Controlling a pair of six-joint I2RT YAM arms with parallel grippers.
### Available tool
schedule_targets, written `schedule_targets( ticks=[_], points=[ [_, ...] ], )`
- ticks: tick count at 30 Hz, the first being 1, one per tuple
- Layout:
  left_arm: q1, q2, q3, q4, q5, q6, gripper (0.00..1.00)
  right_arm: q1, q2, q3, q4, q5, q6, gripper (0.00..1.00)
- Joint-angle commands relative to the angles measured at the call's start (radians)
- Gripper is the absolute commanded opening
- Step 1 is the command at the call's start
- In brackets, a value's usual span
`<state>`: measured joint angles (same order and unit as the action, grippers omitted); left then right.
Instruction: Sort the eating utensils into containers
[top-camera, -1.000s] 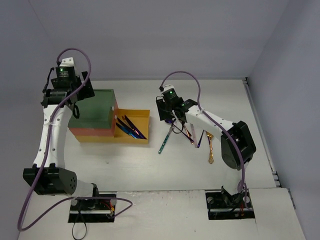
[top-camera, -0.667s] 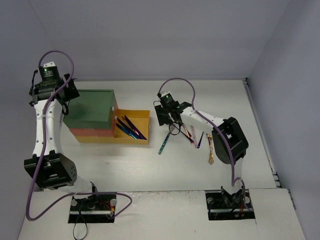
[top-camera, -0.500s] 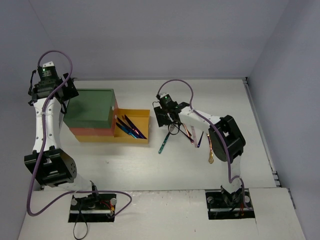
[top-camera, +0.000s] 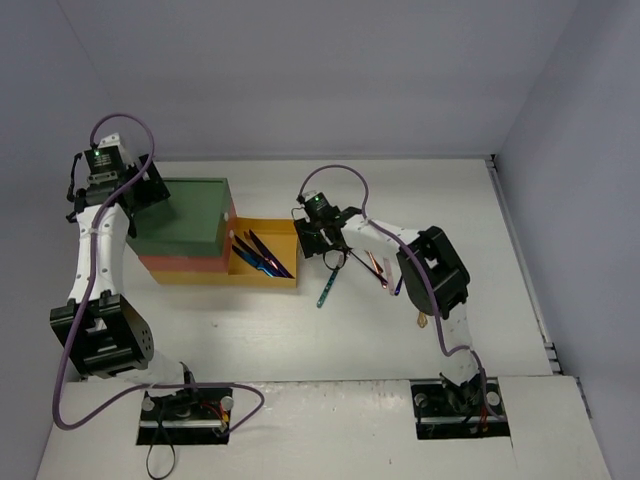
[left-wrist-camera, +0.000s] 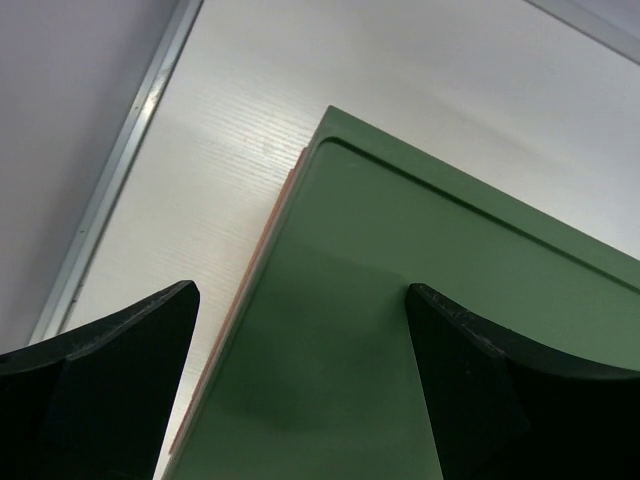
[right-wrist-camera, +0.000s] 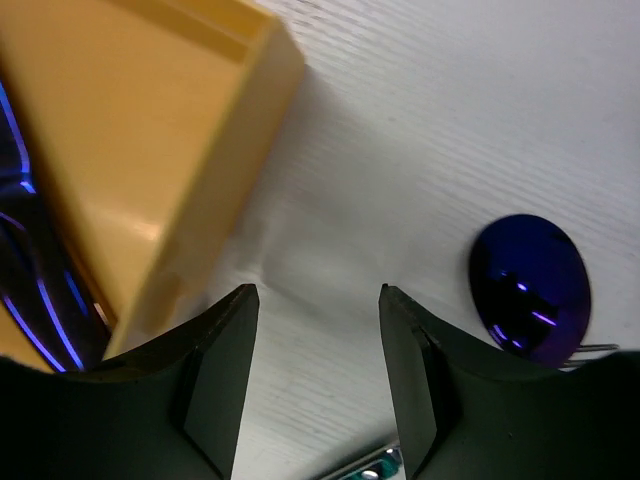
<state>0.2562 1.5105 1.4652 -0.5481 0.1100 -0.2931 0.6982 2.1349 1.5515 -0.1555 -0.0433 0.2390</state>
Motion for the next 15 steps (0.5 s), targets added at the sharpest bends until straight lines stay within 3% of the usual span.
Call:
schedule_targets(
  ticks=[1, 10, 15],
  points=[
    [-0.003, -0.037, -0.069, 0.058, 0.076, -0.026, 0.82, 0.036, -0.002, 0.099, 0.041, -0.032, 0.018, 0.48],
    [-0.034, -0.055, -0.228, 0.214, 0.163, -0.084, 0.82, 0.086, 0.037, 0.205, 0.058, -0.044, 0.037, 0.48],
    [-0.037, -0.027, -0.227, 0.212, 0.214, -0.095, 0.82, 0.094, 0.084, 0.254, 0.075, -0.073, 0.067, 0.48]
  ],
)
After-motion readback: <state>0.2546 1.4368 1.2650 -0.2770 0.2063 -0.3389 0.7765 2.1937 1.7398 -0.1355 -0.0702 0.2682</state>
